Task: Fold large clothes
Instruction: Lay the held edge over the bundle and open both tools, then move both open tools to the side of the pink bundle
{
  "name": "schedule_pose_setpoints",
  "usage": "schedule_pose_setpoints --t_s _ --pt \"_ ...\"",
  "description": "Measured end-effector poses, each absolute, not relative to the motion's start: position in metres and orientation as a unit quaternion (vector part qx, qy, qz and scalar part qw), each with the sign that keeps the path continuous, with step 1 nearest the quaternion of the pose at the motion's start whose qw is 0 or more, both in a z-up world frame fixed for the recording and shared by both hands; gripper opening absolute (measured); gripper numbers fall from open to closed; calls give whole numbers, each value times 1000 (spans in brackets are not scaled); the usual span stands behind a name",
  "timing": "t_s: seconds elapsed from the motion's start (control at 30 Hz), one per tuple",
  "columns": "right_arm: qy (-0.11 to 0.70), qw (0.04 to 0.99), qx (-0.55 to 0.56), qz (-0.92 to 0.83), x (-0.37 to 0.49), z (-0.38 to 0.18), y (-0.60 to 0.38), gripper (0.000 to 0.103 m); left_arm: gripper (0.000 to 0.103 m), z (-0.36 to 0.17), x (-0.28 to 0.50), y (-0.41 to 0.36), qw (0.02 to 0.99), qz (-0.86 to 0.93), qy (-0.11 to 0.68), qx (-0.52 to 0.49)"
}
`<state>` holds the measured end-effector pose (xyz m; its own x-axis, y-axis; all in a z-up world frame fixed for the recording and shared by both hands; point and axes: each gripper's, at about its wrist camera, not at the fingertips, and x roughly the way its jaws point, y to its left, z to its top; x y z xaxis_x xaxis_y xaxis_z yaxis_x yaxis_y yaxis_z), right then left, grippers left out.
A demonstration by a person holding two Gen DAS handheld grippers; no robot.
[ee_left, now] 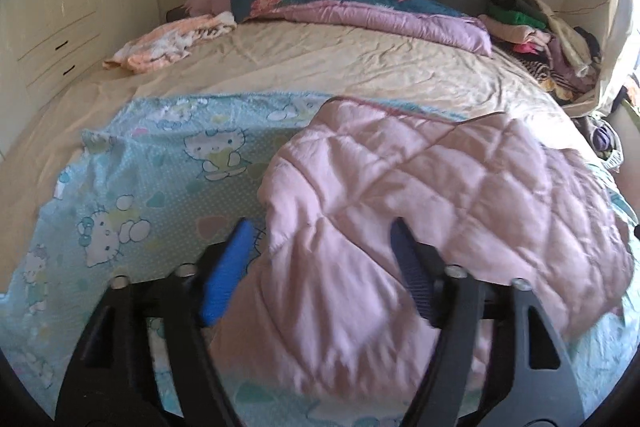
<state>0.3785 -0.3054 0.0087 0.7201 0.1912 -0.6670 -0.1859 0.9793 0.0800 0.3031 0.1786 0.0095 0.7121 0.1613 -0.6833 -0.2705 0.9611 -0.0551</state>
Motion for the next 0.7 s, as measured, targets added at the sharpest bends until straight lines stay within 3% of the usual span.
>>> schedule_pose_setpoints --t_s 0.07,0.17,0.7 --pt "343 932 1 118 362 24 -304 96 87 19 293 173 926 111 353 -80" --pt "327 935 -8 134 342 43 -297 98 93 30 281 168 929 102 345 -91" --pt "302 942 23 144 265 73 -308 99 93 52 216 135 938 88 325 -79"
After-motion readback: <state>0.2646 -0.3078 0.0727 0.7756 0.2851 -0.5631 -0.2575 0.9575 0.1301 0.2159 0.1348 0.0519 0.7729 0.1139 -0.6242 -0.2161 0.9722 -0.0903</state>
